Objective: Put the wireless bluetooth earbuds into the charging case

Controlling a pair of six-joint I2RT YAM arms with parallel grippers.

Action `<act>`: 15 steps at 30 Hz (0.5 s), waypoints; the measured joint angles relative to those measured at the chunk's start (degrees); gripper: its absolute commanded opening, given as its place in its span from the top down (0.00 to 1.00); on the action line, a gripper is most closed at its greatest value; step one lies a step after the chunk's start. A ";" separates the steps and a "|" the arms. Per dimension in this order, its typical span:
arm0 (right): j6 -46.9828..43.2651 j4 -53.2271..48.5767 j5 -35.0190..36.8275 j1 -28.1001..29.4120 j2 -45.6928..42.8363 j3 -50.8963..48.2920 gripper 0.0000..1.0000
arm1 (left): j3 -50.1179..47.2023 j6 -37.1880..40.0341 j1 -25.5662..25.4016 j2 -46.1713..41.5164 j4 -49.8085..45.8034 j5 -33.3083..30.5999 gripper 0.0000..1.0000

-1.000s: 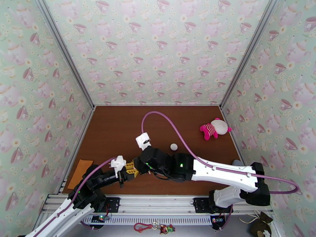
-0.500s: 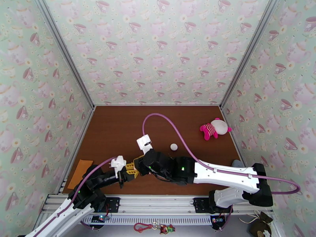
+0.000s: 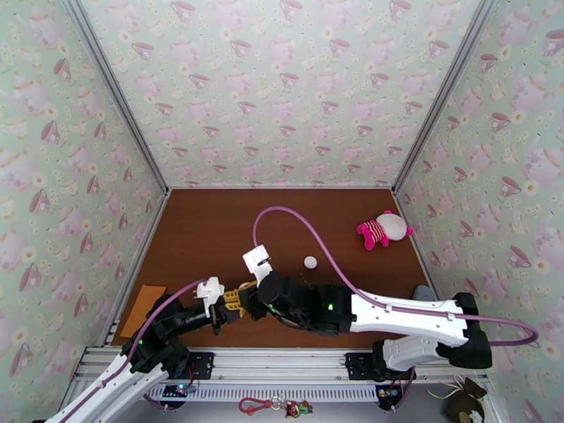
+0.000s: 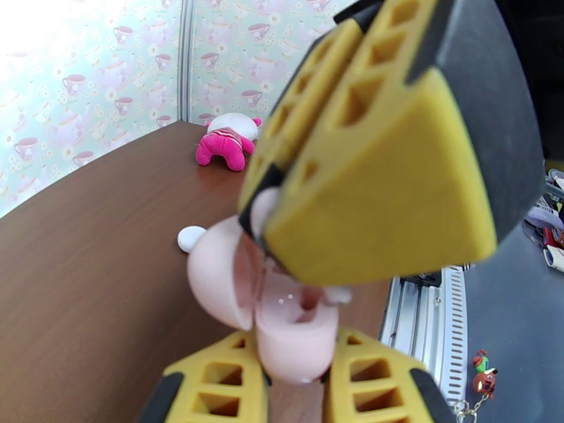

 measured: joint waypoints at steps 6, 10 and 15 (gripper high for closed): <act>-0.57 0.00 0.26 0.09 0.00 -0.09 0.80 | 0.00 -0.17 0.00 0.00 0.00 0.00 1.00; -1.11 0.00 1.25 0.09 0.00 -0.09 0.81 | 0.00 -0.17 0.00 0.02 -0.04 0.04 1.00; -1.44 0.00 2.01 0.09 0.00 -0.09 0.81 | 0.00 -0.15 0.00 0.02 -0.02 0.48 1.00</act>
